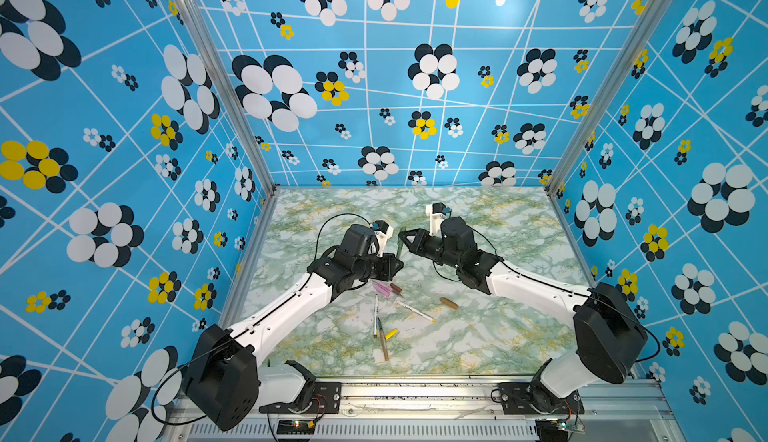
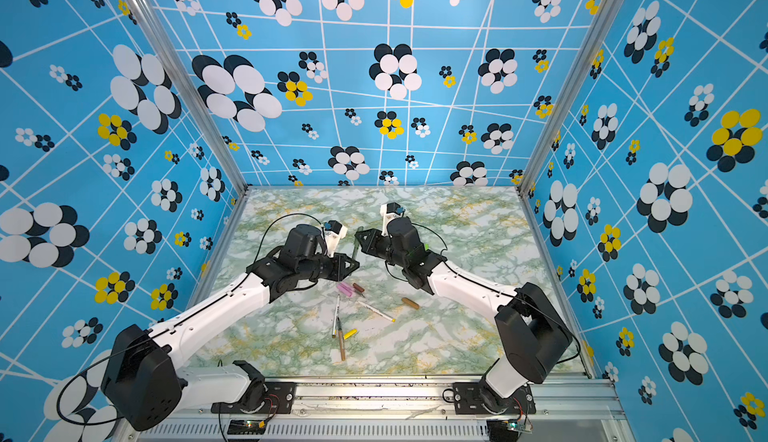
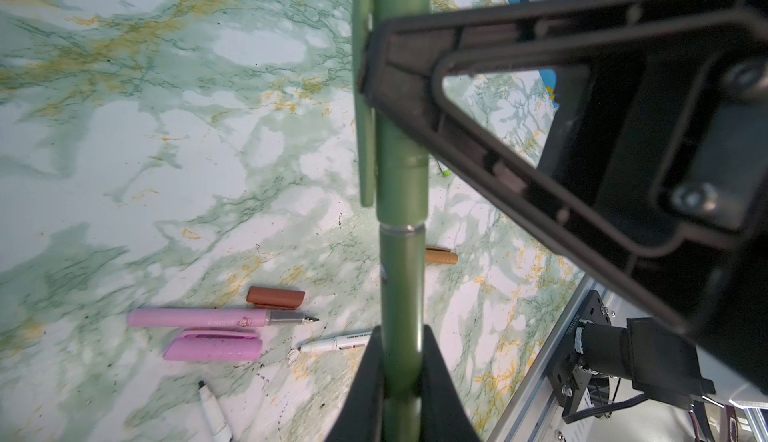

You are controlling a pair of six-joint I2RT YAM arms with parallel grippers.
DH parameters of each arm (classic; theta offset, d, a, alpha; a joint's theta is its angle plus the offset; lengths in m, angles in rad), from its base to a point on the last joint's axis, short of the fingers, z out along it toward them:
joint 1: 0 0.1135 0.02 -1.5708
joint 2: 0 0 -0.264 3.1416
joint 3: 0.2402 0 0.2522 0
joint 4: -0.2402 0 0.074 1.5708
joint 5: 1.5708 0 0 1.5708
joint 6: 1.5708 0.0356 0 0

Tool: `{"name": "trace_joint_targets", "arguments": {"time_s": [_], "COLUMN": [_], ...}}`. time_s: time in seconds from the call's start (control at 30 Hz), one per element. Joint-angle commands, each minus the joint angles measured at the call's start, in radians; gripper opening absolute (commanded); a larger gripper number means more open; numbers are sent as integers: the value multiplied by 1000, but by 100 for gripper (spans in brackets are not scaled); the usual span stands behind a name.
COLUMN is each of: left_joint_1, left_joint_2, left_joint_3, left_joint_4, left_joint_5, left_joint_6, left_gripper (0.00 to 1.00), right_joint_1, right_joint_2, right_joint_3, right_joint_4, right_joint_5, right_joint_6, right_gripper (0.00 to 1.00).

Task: Insert the pens into the pen caps
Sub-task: 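Press the cap down onto the pen while the left gripper holds it steady, then grasp the capped olive-green pen with the right gripper while the left gripper opens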

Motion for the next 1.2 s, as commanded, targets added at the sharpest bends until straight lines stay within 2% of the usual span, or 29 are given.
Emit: {"name": "trace_joint_targets", "arguments": {"time_s": [0.0, 0.17, 0.37, 0.63, 0.8, 1.0, 1.17], "left_joint_1": [27, 27, 20, 1, -18, -57, -85], "left_joint_2": [-21, -42, -65, -57, -30, 17, 55], "left_joint_3": [87, 43, -89, -202, -201, -169, -143], "left_joint_4": [434, 419, 445, 474, 483, 491, 530], "left_joint_5": [-34, -37, -37, -34, -31, -42, -50], "left_joint_6": [15, 4, -56, -101, -114, -131, -184], "left_gripper": [0, 0, 0, 0, 0, 0, 0], "right_joint_1": [100, 70, -9, -71, -75, -75, -75], "right_joint_2": [34, 11, -41, -109, -183, -258, -263], "right_joint_3": [-55, -25, 77, 170, 158, 125, 68], "right_joint_4": [-254, -271, -344, -439, -472, -524, -508], "right_joint_5": [-209, -198, -195, -173, -142, -78, -73], "right_joint_6": [-17, -26, -79, -160, -208, -259, -268], "right_gripper": [0, 0, 0, 29, 40, 41, 39]}}
